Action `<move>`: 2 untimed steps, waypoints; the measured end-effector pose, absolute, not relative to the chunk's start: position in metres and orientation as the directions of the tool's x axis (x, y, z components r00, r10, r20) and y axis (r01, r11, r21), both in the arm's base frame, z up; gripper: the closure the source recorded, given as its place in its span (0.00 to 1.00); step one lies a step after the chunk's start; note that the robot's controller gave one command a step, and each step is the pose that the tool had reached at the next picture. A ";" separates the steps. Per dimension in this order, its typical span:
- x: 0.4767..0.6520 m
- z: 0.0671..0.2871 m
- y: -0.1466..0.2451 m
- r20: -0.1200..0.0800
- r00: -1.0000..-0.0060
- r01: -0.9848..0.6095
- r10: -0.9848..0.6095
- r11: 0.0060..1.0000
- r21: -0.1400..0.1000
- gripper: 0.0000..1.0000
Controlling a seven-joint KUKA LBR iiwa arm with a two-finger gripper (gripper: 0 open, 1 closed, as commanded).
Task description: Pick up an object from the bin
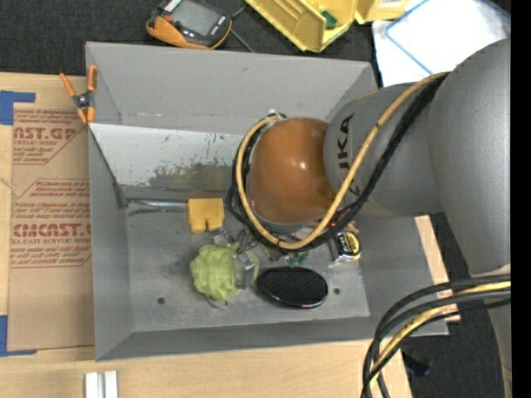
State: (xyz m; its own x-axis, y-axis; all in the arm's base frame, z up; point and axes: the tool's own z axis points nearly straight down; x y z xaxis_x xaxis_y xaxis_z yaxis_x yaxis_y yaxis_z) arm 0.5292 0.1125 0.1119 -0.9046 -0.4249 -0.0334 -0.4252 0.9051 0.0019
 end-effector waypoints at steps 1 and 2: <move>0.529 0.112 0.113 -0.034 -0.905 -0.425 -0.425 0.905 0.002 1.00; 0.549 0.191 0.108 -0.043 -0.923 -0.382 -0.381 0.924 0.002 1.00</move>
Offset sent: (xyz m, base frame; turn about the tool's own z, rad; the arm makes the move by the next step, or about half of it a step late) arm 0.0174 -0.0051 0.0752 0.0471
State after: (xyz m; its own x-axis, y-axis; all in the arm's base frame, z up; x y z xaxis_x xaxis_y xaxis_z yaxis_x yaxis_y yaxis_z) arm 0.5487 0.1083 0.1906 -0.9234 -0.3814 -0.0428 -0.3818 0.9242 0.0019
